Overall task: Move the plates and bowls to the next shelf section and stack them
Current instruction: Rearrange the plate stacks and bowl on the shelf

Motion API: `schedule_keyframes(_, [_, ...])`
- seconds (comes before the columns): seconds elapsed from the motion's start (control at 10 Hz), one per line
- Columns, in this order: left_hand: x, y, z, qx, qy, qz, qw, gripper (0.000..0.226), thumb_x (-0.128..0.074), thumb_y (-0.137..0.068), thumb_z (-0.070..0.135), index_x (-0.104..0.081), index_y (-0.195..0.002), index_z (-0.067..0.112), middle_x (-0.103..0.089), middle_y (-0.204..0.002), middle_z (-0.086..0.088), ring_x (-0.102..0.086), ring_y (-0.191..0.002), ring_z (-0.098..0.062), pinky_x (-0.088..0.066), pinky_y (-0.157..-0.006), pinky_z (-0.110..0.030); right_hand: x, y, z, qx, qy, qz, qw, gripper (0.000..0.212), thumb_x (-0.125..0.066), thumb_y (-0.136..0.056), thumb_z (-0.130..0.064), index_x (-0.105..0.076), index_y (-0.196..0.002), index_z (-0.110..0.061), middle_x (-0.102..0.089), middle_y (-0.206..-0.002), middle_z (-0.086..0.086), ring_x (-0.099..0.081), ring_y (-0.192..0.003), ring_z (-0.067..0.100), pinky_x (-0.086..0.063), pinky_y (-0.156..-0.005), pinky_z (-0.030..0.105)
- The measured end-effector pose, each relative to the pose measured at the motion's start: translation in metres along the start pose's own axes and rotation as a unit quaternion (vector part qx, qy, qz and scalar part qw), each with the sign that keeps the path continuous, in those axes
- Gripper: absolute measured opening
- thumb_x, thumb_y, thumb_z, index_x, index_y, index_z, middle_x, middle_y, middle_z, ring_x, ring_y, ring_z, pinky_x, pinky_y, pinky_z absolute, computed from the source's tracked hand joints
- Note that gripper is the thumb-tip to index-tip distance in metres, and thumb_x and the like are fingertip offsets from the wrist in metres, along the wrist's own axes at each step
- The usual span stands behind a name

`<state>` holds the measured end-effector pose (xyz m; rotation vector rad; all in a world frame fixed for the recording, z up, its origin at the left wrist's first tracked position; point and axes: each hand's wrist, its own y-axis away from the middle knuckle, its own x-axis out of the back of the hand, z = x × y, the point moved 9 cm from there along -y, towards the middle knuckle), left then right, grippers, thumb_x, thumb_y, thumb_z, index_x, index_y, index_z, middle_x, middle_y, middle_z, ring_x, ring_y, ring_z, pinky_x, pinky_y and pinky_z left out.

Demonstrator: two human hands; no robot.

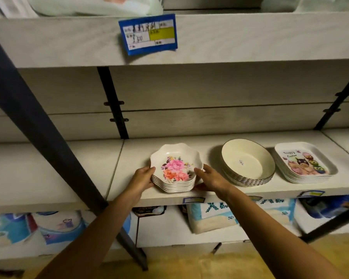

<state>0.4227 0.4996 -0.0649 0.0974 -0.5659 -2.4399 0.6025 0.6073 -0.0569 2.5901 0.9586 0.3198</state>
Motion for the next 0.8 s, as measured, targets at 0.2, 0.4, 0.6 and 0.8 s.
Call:
schedule_keyframes(0.2, [-0.01,-0.022,0.011,0.007,0.007,-0.027,1.0,0.033,-0.039,-0.098,0.013,-0.053,-0.123,-0.003,-0.06,-0.109,-0.014,-0.058,-0.08,-0.015,-0.046,-0.074,-0.023,0.001,-0.016,-0.005,-0.013,-0.011,0.032,0.999,0.029,-0.045,-0.096,-0.016,-0.047,-0.125,-0.011,-0.06,-0.082,0.001,-0.061,-0.068,0.016,-0.056,-0.055,0.023])
schedule_keyframes(0.4, [-0.017,-0.033,0.011,0.011,0.021,-0.03,0.999,0.035,-0.037,-0.099,0.014,-0.051,-0.124,-0.005,-0.061,-0.096,-0.011,-0.055,-0.076,-0.011,-0.044,-0.071,-0.021,0.007,-0.023,-0.007,-0.018,0.011,0.042,0.999,0.034,-0.045,-0.097,-0.022,-0.045,-0.129,-0.012,-0.06,-0.104,0.012,-0.061,-0.072,0.018,-0.055,-0.067,0.032])
schedule_keyframes(0.6, [-0.016,-0.035,0.01,0.011,0.018,-0.022,1.0,0.036,-0.036,-0.099,0.015,-0.052,-0.125,-0.003,-0.058,-0.106,-0.012,-0.056,-0.073,-0.009,-0.05,-0.053,-0.012,0.006,-0.025,-0.009,-0.012,0.026,0.037,0.999,0.035,-0.043,-0.097,-0.019,-0.044,-0.131,-0.009,-0.06,-0.112,0.016,-0.06,-0.083,0.023,-0.052,-0.067,0.03])
schedule_keyframes(0.8, [-0.028,-0.028,0.012,0.009,0.03,-0.031,0.999,0.036,-0.035,-0.099,0.015,-0.05,-0.126,-0.003,-0.06,-0.102,-0.009,-0.055,-0.074,-0.009,-0.05,-0.052,-0.011,0.02,-0.027,-0.005,-0.01,0.065,0.062,0.996,0.037,-0.046,-0.095,-0.023,-0.048,-0.131,-0.014,-0.059,-0.126,0.018,-0.059,-0.11,0.033,-0.05,-0.095,0.046])
